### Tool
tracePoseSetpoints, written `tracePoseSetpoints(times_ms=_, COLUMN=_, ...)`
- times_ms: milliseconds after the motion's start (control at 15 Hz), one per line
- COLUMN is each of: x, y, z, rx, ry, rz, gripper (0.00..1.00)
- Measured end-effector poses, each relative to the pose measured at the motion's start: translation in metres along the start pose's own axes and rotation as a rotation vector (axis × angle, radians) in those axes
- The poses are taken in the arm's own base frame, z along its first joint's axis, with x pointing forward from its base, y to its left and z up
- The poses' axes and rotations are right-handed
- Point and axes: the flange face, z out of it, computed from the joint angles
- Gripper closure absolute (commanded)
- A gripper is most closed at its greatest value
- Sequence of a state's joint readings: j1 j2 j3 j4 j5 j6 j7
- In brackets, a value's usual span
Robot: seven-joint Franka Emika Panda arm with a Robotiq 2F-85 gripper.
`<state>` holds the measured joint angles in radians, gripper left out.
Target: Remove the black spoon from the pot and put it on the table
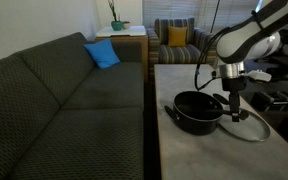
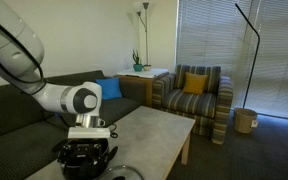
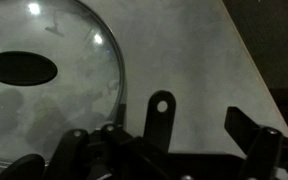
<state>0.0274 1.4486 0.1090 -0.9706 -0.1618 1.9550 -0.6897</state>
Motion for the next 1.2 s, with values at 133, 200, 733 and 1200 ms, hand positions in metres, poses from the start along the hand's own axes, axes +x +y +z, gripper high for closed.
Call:
tracePoseSetpoints(times_ms=133, x=0.003, y=0.006, z=0.010, rx=-0.001, ry=0.018, rz=0.013, gripper=0.00)
tracePoseSetpoints(times_ms=200, x=0.003, y=0.007, z=0.009, rx=-0.003, ry=0.024, rz=0.018, gripper=0.00)
tracePoseSetpoints(times_ms=733, x=0.009, y=0.006, z=-0.008, rx=-0.074, ry=0.004, rz=0.075, gripper=0.00)
tracePoseSetpoints(times_ms=1200, x=0.016, y=-0.004, z=-0.004, rx=-0.118, ry=-0.055, rz=0.060, gripper=0.35)
